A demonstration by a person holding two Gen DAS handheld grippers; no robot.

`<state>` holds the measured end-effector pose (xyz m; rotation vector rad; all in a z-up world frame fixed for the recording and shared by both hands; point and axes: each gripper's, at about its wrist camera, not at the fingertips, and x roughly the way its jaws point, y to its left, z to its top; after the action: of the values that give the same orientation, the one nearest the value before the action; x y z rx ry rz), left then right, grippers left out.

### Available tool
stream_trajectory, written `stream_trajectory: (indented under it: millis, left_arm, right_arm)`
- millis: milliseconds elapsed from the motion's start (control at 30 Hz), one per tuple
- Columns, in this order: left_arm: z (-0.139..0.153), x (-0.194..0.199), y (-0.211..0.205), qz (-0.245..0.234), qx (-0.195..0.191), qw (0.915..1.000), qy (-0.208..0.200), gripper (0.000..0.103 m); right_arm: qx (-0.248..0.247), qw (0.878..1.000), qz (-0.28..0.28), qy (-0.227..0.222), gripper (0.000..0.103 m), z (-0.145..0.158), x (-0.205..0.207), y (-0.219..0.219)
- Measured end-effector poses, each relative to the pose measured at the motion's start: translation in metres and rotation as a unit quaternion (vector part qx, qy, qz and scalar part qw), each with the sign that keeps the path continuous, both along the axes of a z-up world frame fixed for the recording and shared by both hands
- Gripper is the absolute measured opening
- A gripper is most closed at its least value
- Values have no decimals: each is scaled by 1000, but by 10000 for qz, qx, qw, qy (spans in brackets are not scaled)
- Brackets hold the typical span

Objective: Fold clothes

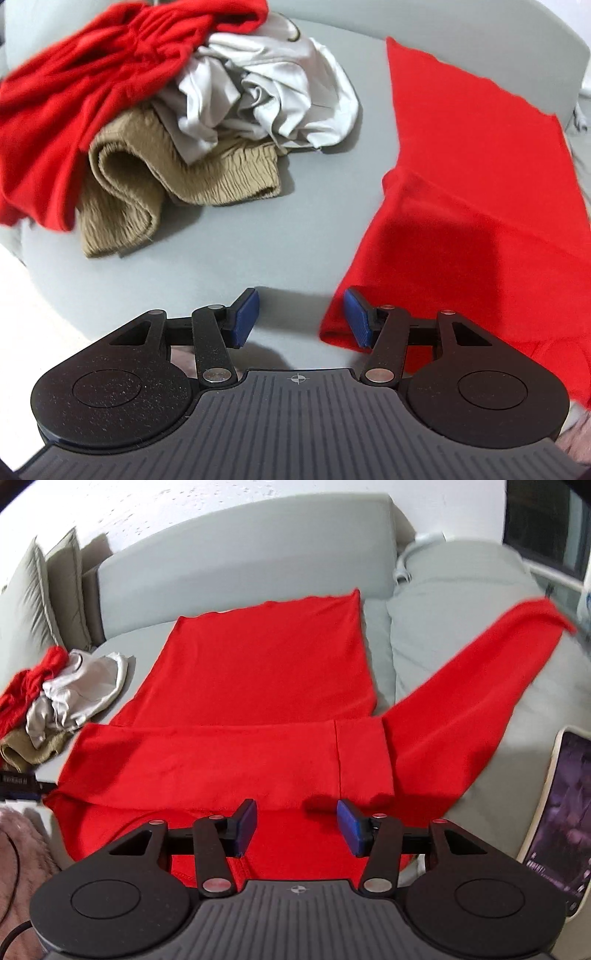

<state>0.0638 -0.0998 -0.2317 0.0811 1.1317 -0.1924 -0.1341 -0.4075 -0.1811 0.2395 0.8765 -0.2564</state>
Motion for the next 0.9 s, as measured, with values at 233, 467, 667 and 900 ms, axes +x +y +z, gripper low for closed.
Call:
stream_trajectory:
  millis: [233,467,667,900]
  left_arm:
    - [-1,-7,1,48,-163,9998,-113,61]
    - [28,-62,1,-127,-805,9964,243,58]
    - [6,-52,4,866,-1509,9826,657,53]
    - [10,-53,11,1272,-1401,9808,462,50]
  right_arm:
    - [-109,9998,44,136,49,-3,0,-1]
    - [-19,9999,-100,61,49,-4,-3,-6]
    - [-48,10000,38,29,49,-3,-1,0]
    - [1011,9863,1292,-163,48,11,-6,47]
